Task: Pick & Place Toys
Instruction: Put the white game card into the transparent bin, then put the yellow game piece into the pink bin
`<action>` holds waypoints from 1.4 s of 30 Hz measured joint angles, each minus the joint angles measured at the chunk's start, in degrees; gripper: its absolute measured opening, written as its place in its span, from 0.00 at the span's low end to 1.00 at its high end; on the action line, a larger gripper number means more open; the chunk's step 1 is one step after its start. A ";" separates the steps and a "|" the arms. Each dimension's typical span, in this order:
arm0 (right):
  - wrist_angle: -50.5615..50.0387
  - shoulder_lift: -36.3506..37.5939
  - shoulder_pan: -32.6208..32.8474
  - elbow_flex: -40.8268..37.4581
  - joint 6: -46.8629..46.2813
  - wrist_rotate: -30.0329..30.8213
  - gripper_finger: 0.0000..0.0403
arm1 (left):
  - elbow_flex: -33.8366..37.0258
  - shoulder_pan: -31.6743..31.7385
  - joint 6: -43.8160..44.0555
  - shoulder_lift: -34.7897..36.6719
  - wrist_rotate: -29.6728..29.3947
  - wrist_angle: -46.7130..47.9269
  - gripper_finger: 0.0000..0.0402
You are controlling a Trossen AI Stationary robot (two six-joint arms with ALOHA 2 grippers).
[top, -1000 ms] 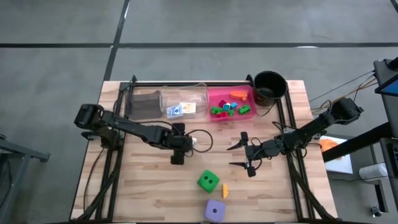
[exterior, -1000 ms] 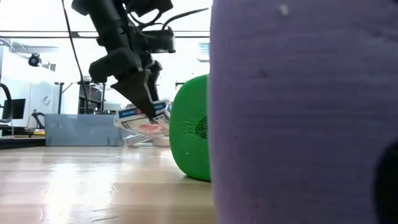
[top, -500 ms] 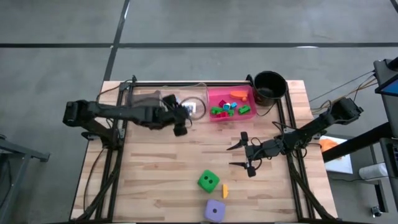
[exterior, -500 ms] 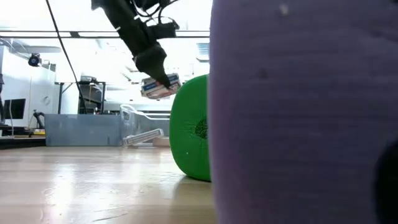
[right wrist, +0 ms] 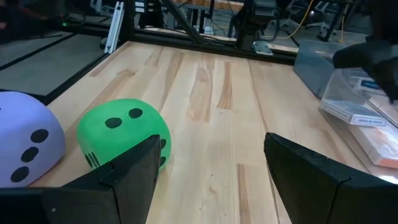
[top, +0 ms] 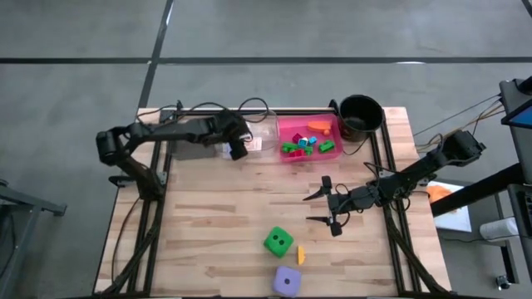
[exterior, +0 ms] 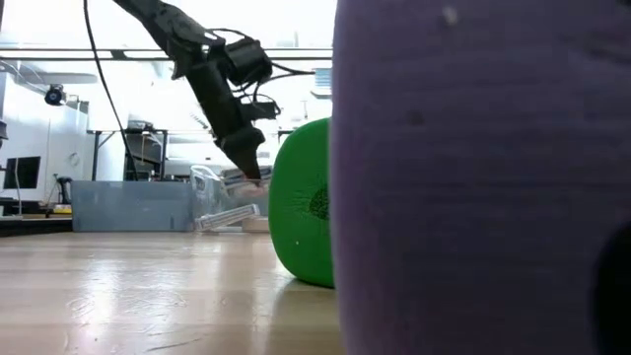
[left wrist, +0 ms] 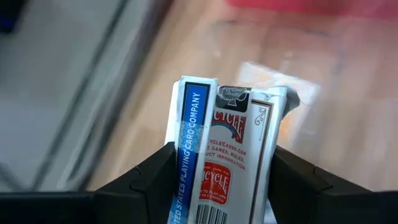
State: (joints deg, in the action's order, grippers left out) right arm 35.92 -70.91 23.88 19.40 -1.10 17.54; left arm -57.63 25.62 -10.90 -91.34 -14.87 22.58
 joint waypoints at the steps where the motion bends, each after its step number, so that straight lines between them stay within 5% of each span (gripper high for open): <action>1: 0.00 0.00 -0.02 0.00 0.00 0.00 0.71 | 0.00 0.39 -0.37 -0.18 2.25 -0.35 0.51; 7: -0.22 0.00 -0.02 0.00 0.00 0.00 0.71 | 0.00 0.73 -1.17 -0.66 4.43 -3.14 0.60; 17: -0.35 0.00 -0.01 0.00 -0.02 0.00 0.71 | -0.02 0.80 0.88 -0.53 4.39 -4.82 0.98; 24: -0.42 0.00 -0.02 0.00 -0.07 0.00 0.71 | -0.02 0.78 1.73 -0.19 7.17 -4.54 0.91; 33: -0.58 -0.25 0.32 0.00 -4.04 -10.55 0.71 | -0.03 -2.19 4.99 2.80 28.86 -9.58 0.90; 42: -1.12 -10.21 9.72 2.50 -11.96 -11.23 0.71 | 6.42 -16.58 8.27 5.44 28.65 -21.97 0.90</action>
State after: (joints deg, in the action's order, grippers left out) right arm 34.81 -81.12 33.60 21.90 -13.07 6.31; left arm -51.21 9.04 -2.63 -85.90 13.78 0.61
